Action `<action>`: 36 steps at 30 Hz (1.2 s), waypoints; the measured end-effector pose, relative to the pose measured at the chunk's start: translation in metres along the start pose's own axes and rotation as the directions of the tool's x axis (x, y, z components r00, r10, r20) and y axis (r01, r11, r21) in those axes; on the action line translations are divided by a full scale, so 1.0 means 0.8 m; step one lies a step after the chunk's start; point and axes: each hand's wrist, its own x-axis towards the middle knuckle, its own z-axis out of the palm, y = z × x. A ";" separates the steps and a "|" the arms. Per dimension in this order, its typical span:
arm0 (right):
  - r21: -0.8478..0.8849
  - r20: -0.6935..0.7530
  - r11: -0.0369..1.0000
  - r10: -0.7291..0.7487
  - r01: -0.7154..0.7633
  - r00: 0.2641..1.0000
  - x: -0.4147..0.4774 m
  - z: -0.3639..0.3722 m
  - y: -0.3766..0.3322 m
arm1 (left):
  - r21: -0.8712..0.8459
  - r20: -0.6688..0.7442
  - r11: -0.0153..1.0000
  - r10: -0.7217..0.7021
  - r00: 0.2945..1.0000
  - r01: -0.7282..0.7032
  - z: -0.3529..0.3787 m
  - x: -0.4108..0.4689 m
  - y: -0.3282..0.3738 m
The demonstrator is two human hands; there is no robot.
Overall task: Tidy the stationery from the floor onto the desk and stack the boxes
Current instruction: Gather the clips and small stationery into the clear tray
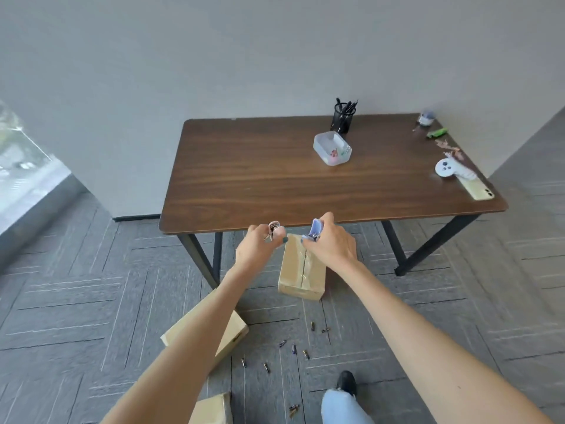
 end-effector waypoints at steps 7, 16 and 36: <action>0.050 -0.016 0.999 0.021 -0.020 1.000 0.107 -0.064 0.043 | -0.020 -0.016 0.999 0.050 0.999 -0.050 0.015 0.083 0.082; 0.113 0.079 0.993 -0.050 0.041 0.996 0.322 -0.095 0.145 | -0.116 -0.070 0.992 -0.047 0.996 0.039 0.092 0.254 0.193; 0.251 0.130 0.965 -0.112 0.077 0.985 0.646 -0.050 0.189 | -0.358 -0.177 0.913 -0.272 0.946 0.195 0.146 0.549 0.263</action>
